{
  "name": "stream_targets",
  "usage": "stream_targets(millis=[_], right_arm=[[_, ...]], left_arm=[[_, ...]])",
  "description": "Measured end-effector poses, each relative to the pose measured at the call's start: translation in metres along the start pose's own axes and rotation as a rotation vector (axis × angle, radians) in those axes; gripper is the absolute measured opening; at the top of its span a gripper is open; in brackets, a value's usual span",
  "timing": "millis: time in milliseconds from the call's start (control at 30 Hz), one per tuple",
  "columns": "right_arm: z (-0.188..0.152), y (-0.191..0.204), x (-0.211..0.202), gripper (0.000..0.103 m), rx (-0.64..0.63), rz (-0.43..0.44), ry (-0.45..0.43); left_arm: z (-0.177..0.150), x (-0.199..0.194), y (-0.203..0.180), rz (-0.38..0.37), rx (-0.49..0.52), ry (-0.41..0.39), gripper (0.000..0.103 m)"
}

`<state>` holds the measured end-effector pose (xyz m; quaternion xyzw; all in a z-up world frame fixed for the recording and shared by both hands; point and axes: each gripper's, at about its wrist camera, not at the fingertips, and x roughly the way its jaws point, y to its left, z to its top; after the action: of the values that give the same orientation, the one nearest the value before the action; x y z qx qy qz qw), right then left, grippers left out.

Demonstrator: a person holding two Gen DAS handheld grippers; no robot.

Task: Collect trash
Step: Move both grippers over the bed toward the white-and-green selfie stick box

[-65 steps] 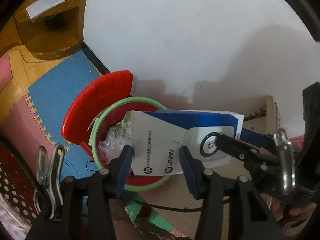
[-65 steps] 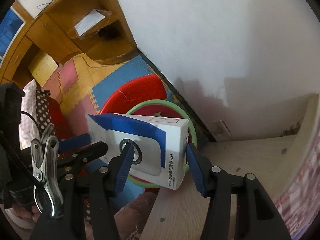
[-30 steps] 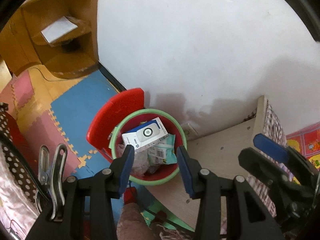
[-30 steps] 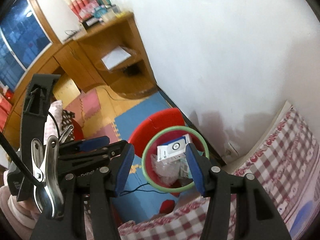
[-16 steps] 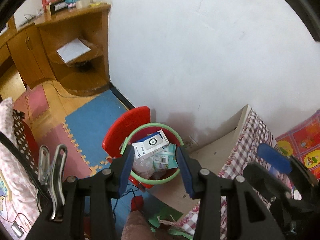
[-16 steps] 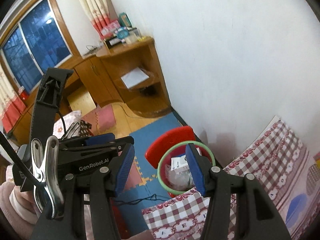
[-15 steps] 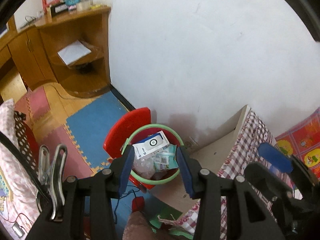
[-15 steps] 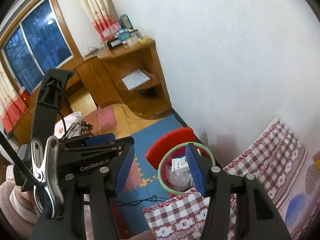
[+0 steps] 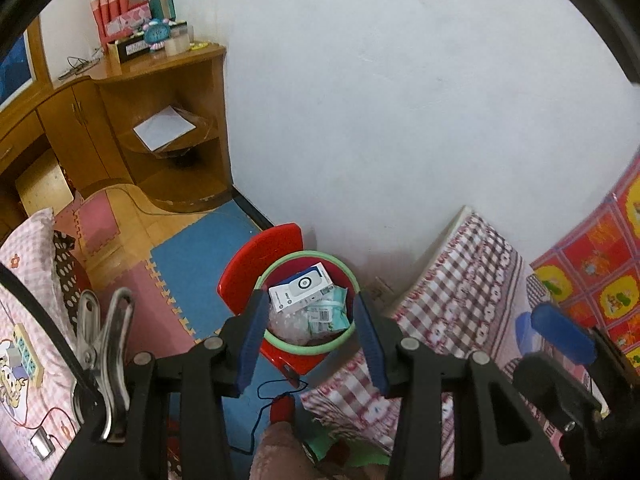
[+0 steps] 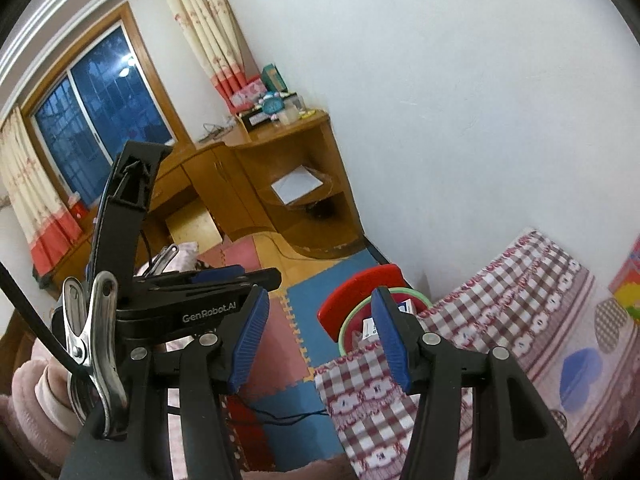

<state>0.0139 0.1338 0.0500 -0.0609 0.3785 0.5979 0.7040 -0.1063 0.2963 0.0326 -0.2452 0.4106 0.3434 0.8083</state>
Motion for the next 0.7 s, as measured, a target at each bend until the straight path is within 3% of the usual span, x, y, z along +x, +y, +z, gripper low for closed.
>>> stream_targets(millis=[333,700], right_arm=[[-0.028,-0.027,-0.066,0.055,0.03,-0.013,-0.041],[-0.058,-0.047,-0.115,0.055,0.092,-0.065,-0.068]], left_arm=[[-0.035,-0.049,-0.052,-0.04,0.014,-0.035,0.046],[-0.067,-0.075,-0.095,-0.08,0.063,-0.027,0.046]])
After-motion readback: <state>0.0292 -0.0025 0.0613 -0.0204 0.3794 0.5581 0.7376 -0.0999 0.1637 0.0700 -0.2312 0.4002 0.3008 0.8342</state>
